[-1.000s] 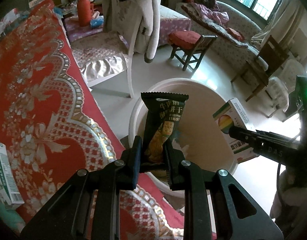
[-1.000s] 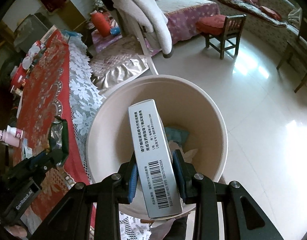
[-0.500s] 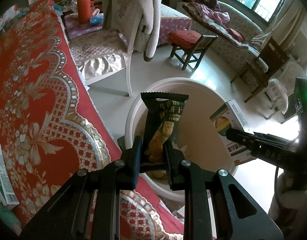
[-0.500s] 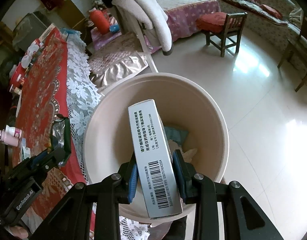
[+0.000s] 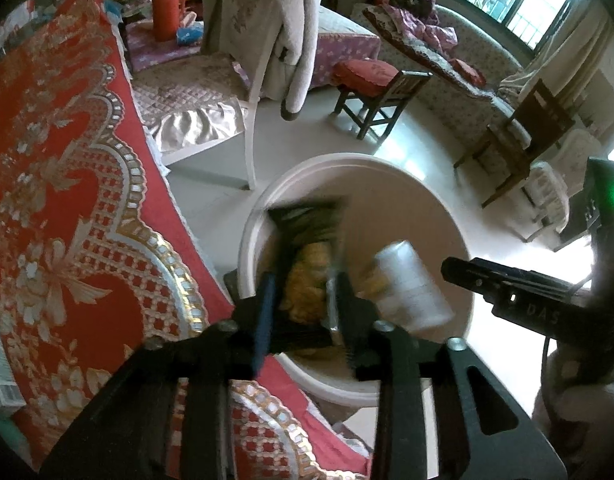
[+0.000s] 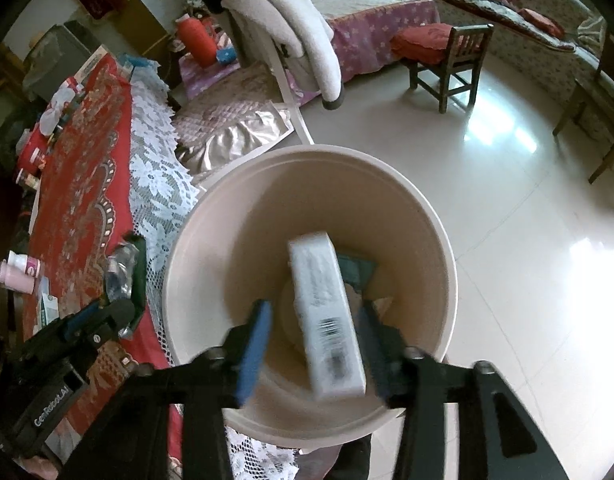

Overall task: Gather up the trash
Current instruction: 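Carry both items over the beige bin and open both tools to drop them, then move both tools back over the table toward the tissue packet and wrappers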

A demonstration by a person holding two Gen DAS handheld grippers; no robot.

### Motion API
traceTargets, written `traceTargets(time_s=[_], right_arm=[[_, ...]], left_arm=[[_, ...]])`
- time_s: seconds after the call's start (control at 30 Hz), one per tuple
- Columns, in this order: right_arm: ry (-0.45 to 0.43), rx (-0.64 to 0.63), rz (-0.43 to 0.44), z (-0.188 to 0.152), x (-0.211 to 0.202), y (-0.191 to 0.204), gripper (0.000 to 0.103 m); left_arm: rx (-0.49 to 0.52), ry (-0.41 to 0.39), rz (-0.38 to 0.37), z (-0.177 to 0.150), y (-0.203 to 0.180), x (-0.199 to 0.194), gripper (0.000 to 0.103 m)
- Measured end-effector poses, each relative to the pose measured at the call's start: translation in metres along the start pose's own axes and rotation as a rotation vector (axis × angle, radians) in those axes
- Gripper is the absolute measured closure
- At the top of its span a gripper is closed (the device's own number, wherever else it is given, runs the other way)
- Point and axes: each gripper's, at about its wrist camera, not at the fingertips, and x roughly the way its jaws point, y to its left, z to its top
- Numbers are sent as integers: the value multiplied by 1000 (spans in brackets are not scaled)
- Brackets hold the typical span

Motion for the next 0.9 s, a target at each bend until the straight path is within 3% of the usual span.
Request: traceTargets(time_s=[0.07,0.17,0.53,0.9], right_arm=[[0,2,-2,0,-1,-2,56],[-2,7,-1,-1,-2,-4,56],[-3,-17,9,-8,-8,9,56],[-35,-98,47,-16,-21,62,56]], left_arm=[[-18,-1,-18,2,2,-1,57],[-41,-2,-42,3,3,-4,53],[-32,-27,-11,-5,7,-22,53],[-50,-125,89,-23,36,-75,52]])
